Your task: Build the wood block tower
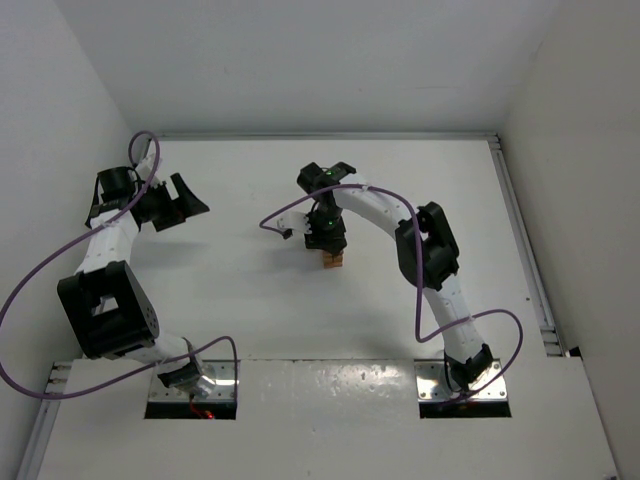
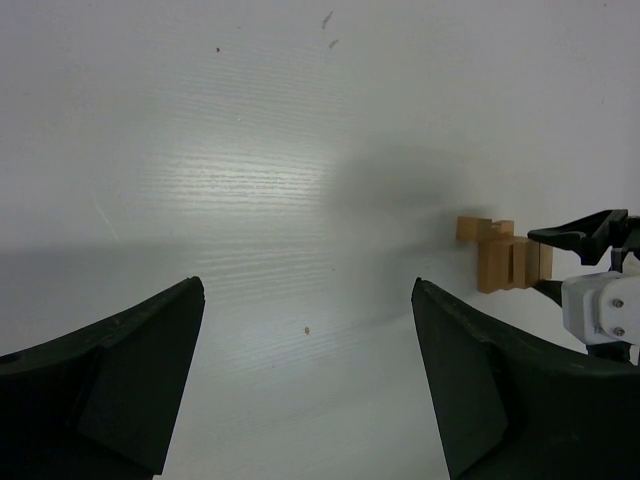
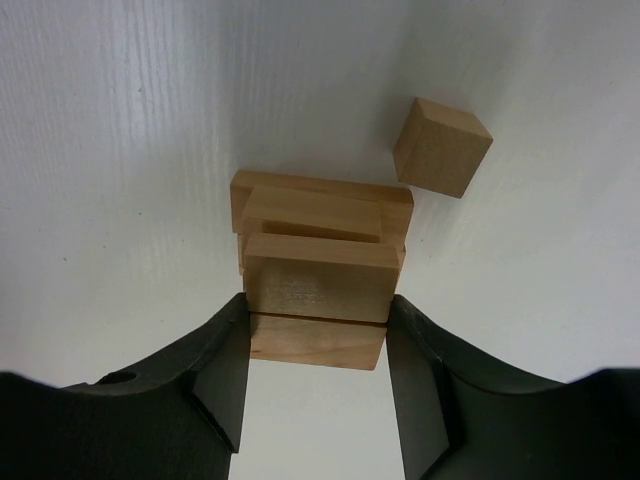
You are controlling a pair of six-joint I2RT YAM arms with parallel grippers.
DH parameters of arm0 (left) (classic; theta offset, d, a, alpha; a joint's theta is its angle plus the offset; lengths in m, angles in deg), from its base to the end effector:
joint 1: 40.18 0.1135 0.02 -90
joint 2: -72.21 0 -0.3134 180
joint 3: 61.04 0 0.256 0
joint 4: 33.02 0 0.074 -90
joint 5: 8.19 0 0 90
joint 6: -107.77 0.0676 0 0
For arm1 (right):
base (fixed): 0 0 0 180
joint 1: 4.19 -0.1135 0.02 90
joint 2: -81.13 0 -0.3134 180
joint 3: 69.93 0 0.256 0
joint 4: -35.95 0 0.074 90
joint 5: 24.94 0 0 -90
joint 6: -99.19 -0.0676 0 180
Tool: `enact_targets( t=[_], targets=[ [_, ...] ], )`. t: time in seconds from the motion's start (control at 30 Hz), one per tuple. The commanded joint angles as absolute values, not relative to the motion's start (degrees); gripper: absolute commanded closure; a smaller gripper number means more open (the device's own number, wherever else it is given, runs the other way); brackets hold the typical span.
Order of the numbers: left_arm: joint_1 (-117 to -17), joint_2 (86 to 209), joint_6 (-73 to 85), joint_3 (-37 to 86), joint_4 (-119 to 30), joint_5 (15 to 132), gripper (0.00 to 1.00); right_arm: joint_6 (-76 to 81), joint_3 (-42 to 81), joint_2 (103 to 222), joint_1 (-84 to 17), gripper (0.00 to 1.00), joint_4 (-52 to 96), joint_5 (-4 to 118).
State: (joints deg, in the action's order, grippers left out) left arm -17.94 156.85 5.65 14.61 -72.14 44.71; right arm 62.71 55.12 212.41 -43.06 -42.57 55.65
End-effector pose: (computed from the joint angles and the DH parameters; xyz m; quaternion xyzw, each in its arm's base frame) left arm 0.3199 0.0868 0.2903 -0.1529 0.8795 -0.2661 0.3638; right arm 0.3778 0.3187 0.1811 -0.7211 0.6864 0.0755 0.0557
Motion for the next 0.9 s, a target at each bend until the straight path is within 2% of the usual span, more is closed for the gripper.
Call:
enact_targets(
  t=[0.0, 0.07, 0.37, 0.53, 0.87],
  targets=[
    [-17.5, 156.9, 5.6, 15.7, -70.5, 44.3, 0.10, 62.2, 57.4, 211.6, -43.7, 0.76, -43.1, 55.2],
    [-17.5, 157.5, 5.6, 15.7, -70.5, 44.3, 0.10, 62.2, 57.3, 211.6, -43.6, 0.68, -43.2, 55.2],
    [-17.5, 157.5, 5.6, 15.7, -70.5, 43.7, 0.11, 62.1, 57.4, 211.6, -43.7, 0.68, -43.5, 55.0],
    [-17.5, 157.5, 5.6, 15.7, -70.5, 43.7, 0.11, 62.1, 57.2, 211.6, -43.6, 0.60, -43.6, 55.3],
    [-17.5, 158.0, 5.6, 16.2, -70.5, 43.1, 0.11, 62.1, 57.4, 211.9, -43.7, 0.55, -43.7, 55.5]
  ],
)
